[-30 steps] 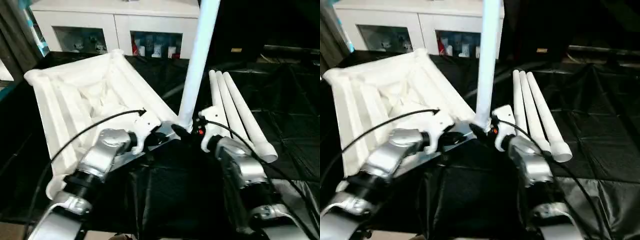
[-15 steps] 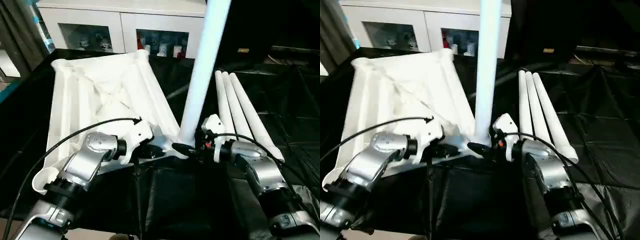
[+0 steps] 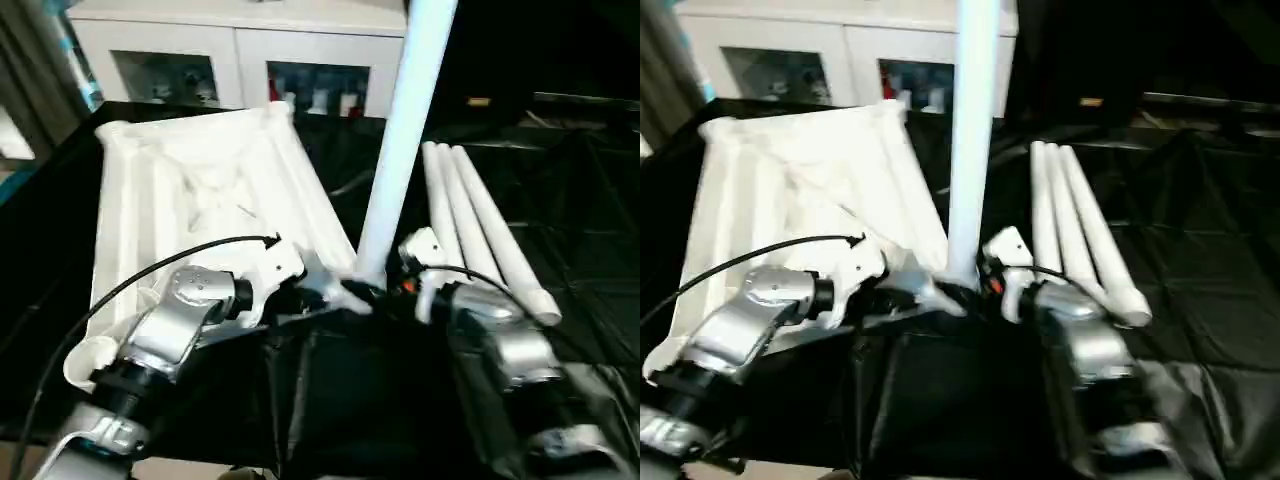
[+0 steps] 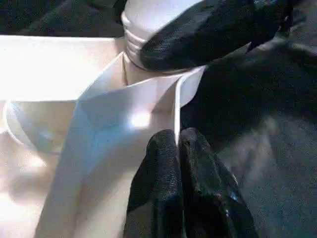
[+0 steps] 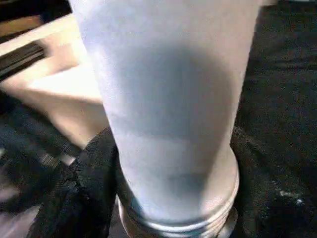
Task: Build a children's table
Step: Rotate leg to tighten
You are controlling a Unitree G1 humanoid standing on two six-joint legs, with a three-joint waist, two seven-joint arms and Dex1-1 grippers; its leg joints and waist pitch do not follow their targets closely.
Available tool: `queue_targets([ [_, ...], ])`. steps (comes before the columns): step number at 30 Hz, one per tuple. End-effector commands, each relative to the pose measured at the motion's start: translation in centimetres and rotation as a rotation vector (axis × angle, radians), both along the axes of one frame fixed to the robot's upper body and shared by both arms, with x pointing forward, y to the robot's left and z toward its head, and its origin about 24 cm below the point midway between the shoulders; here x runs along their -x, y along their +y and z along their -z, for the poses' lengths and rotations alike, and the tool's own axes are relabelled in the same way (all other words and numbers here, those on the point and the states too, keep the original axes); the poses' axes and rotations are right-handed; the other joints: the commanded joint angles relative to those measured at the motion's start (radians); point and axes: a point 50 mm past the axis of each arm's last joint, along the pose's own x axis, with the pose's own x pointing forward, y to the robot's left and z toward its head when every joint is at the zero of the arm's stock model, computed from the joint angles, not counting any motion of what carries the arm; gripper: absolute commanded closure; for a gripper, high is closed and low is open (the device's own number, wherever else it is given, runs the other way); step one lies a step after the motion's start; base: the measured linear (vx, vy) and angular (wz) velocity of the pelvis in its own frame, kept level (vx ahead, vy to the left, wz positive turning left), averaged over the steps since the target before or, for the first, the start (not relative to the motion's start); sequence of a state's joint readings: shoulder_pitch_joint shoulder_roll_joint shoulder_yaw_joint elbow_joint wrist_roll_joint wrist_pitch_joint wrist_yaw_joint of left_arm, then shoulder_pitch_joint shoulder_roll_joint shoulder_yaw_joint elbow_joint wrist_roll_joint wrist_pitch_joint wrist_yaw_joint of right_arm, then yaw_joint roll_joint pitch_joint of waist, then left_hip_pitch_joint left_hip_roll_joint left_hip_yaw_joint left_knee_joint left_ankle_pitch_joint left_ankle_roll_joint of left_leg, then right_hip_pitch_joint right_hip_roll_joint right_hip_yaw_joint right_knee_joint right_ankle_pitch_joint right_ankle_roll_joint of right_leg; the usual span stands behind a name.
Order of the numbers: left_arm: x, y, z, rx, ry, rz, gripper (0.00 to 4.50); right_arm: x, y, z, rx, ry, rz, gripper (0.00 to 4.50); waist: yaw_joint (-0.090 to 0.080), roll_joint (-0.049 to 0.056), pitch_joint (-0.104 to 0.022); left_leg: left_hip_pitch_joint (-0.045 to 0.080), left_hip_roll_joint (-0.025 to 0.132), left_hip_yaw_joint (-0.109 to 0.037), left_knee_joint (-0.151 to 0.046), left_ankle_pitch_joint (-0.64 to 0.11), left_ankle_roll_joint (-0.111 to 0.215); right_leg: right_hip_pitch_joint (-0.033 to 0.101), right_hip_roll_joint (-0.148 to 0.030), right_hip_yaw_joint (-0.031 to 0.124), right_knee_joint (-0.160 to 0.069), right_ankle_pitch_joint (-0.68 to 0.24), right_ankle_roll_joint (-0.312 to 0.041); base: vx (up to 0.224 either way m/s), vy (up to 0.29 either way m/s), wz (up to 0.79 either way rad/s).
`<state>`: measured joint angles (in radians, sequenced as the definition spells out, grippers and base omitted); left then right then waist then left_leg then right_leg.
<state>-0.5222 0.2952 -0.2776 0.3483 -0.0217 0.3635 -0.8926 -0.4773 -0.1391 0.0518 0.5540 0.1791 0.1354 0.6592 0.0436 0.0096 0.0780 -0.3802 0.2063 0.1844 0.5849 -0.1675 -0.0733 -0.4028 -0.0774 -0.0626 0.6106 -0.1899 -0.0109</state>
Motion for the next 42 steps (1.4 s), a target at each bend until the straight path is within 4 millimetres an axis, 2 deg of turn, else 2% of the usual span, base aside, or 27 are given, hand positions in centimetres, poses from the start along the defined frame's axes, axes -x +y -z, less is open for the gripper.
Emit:
queue_targets([
  [1,-0.8,-0.5,0.0,-0.007,-0.014,-0.095,4.5,0.0,-0.5,2.0,0.019,0.1,0.148,1.76,0.001,0.001,-0.057,0.021,0.023,-0.009,-0.077,-0.3,-0.007,0.034,-0.063,0.047,-0.093,-0.342,-0.193,0.0,0.0,0.0],
  [2,-1.2,-0.9,0.0,-0.005,-0.019,-0.141,4.5,-0.1,-0.2,2.3,0.013,0.117,0.196,1.76,-0.001,-0.001,-0.057,0.025,0.023,-0.01,-0.079,-0.316,-0.012,0.031,-0.061,0.045,-0.097,-0.373,-0.181,0.0,0.0,0.0],
  [3,-1.6,-1.2,0.0,-0.005,-0.022,-0.188,4.5,-0.1,0.2,2.6,0.014,0.131,0.232,1.76,-0.001,-0.001,-0.06,0.022,0.021,-0.011,-0.078,-0.311,-0.012,0.035,-0.062,0.045,-0.096,-0.378,-0.175,0.0,0.0,0.0],
  [5,-2.0,-2.2,-0.1,0.01,-0.023,-0.254,4.5,0.0,1.5,2.9,0.008,0.147,0.258,1.76,0.001,0.001,-0.06,0.027,0.023,-0.01,-0.077,-0.318,-0.012,0.029,-0.061,0.046,-0.099,-0.373,-0.17,0.0,0.0,0.0],
  [8,-1.9,-3.5,-0.4,0.035,-0.03,-0.235,4.5,-0.1,2.7,2.8,0.0,0.143,0.258,1.76,0.005,0.0,-0.063,0.02,0.021,-0.013,-0.078,-0.306,-0.005,0.034,-0.061,0.044,-0.098,-0.356,-0.163,0.0,0.0,0.0],
  [10,-1.7,-3.9,-0.4,0.044,-0.029,-0.213,4.5,-0.1,2.9,2.7,-0.024,0.14,0.251,1.06,0.005,0.003,-0.064,0.019,0.021,-0.013,-0.079,-0.31,-0.004,0.035,-0.061,0.043,-0.096,-0.347,-0.163,0.0,0.0,0.0],
  [13,-1.5,-4.0,-0.3,0.04,-0.028,-0.197,4.5,-0.4,2.9,2.3,-0.058,0.131,0.251,1.0,0.004,0.002,-0.065,0.018,0.021,-0.013,-0.08,-0.315,0.002,0.036,-0.061,0.043,-0.096,-0.333,-0.165,0.0,0.0,0.0],
  [14,-1.3,-3.9,-0.1,0.036,-0.027,-0.196,4.5,-0.6,2.6,2.0,-0.033,0.102,0.267,0.72,0.004,0.001,-0.064,0.017,0.022,-0.013,-0.08,-0.311,0.002,0.036,-0.06,0.043,-0.095,-0.327,-0.167,0.0,0.0,0.0],
  [17,-1.3,-3.8,0.0,0.039,-0.023,-0.21,4.5,-0.8,2.1,1.5,-0.027,0.069,0.277,0.72,0.005,0.002,-0.066,0.017,0.022,-0.012,-0.079,-0.299,0.004,0.036,-0.06,0.043,-0.094,-0.315,-0.171,0.0,0.0,0.0],
  [19,-1.5,-3.5,0.0,0.047,-0.022,-0.257,4.5,-0.8,1.6,0.8,-0.043,0.039,0.292,0.72,0.005,0.001,-0.066,0.015,0.022,-0.011,-0.078,-0.283,0.008,0.038,-0.058,0.044,-0.091,-0.282,-0.176,0.0,0.0,0.0],
  [20,-1.8,-3.4,0.0,0.051,-0.026,-0.297,4.5,-0.8,1.3,0.5,-0.052,0.026,0.308,0.72,0.005,-0.009,-0.071,0.015,0.022,-0.009,-0.077,-0.273,0.011,0.041,-0.059,0.044,-0.09,-0.273,-0.176,0.0,0.0,0.0],
  [21,-1.9,-3.3,0.0,0.053,-0.029,-0.318,4.5,-0.8,1.1,0.4,-0.057,0.021,0.316,0.72,0.008,-0.005,-0.07,0.013,0.023,-0.01,-0.076,-0.25,0.018,0.043,-0.059,0.044,-0.086,-0.25,-0.179,0.0,0.0,0.0],
  [24,-2.4,-3.4,0.0,0.066,-0.031,-0.379,4.5,-0.8,0.8,0.1,-0.061,0.007,0.333,0.72,0.004,-0.004,-0.073,0.004,0.019,-0.011,-0.072,-0.205,0.03,0.049,-0.057,0.041,-0.08,-0.189,-0.185,0.0,0.0,0.0],
  [25,-2.6,-3.5,-0.2,0.077,-0.039,-0.4,4.5,-0.7,0.7,0.0,-0.064,0.001,0.34,0.72,0.004,-0.004,-0.073,0.004,0.019,-0.011,-0.072,-0.205,0.03,0.049,-0.057,0.041,-0.08,-0.189,-0.185,0.0,0.0,0.0],
  [26,-2.8,-3.6,-0.3,0.089,-0.047,-0.423,4.5,-0.7,0.6,-0.1,-0.068,-0.005,0.349,0.72,0.003,-0.002,-0.076,0.005,0.017,-0.01,-0.067,-0.184,0.039,0.05,-0.057,0.043,-0.077,-0.146,-0.197,0.0,0.0,0.0],
  [27,-3.0,-3.7,-0.4,0.099,-0.052,-0.44,4.22,-0.6,0.5,-0.2,-0.07,-0.008,0.358,0.64,0.002,-0.002,-0.077,0.004,0.016,-0.009,-0.065,-0.167,0.049,0.051,-0.057,0.042,-0.074,-0.117,-0.207,0.0,0.0,0.0],
  [28,-3.0,-3.8,-0.5,0.099,-0.052,-0.441,4.22,-0.6,0.5,-0.2,-0.07,-0.008,0.358,0.64,0.002,-0.003,-0.078,0.002,0.016,-0.009,-0.064,-0.155,0.054,0.053,-0.057,0.042,-0.072,-0.099,-0.211,0.0,0.0,0.0],
  [32,-3.5,-4.4,-1.2,0.166,-0.078,-0.456,3.72,-0.5,0.5,-0.3,-0.079,-0.007,0.38,0.62,0.004,0.008,-0.082,0.006,0.018,-0.008,-0.059,-0.114,0.086,0.053,-0.053,0.04,-0.065,0.003,-0.249,0.0,0.0,0.0],
  [33,-3.5,-4.5,-1.4,0.179,-0.084,-0.457,3.72,-0.5,0.5,-0.3,-0.082,-0.006,0.384,0.62,0.006,0.008,-0.082,0.006,0.018,-0.008,-0.059,-0.112,0.091,0.054,-0.054,0.04,-0.062,0.021,-0.256,0.0,0.0,0.0],
  [36,-3.8,-4.1,-2.2,0.222,-0.125,-0.484,3.57,-0.4,0.5,-0.4,-0.09,-0.008,0.398,0.62,0.009,0.007,-0.079,0.008,0.02,-0.008,-0.061,-0.142,0.089,0.054,-0.056,0.039,-0.066,-0.015,-0.255,0.0,0.0,0.0],
  [38,-4.0,-3.3,-2.6,0.217,-0.15,-0.515,3.24,-0.4,0.5,-0.4,-0.094,-0.008,0.405,0.62,0.01,0.008,-0.076,0.009,0.021,-0.008,-0.064,-0.161,0.079,0.052,-0.057,0.04,-0.069,-0.049,-0.247,0.0,0.0,0.0],
  [40,-4.1,-2.0,-2.8,0.203,-0.168,-0.55,3.19,-0.3,0.8,-0.4,-0.099,-0.003,0.405,0.62,0.01,0.011,-0.074,0.011,0.022,-0.009,-0.067,-0.186,0.064,0.049,-0.057,0.04,-0.072,-0.089,-0.239,0.0,0.0,0.0],
  [41,-4.0,-0.1,-3.2,0.176,-0.196,-0.612,3.19,-0.2,1.2,-0.3,-0.094,0.0,0.393,0.62,0.01,0.01,-0.073,0.012,0.022,-0.009,-0.068,-0.199,0.055,0.049,-0.056,0.04,-0.073,-0.105,-0.233,0.0,0.0,0.0],
  [42,-4.0,0.0,-3.2,0.175,-0.197,-0.615,3.12,-0.2,1.2,-0.3,-0.094,0.0,0.392,0.62,0.008,0.011,-0.071,0.009,0.022,-0.01,-0.071,-0.202,0.049,0.05,-0.056,0.04,-0.072,-0.108,-0.229,0.0,0.0,0.0],
])
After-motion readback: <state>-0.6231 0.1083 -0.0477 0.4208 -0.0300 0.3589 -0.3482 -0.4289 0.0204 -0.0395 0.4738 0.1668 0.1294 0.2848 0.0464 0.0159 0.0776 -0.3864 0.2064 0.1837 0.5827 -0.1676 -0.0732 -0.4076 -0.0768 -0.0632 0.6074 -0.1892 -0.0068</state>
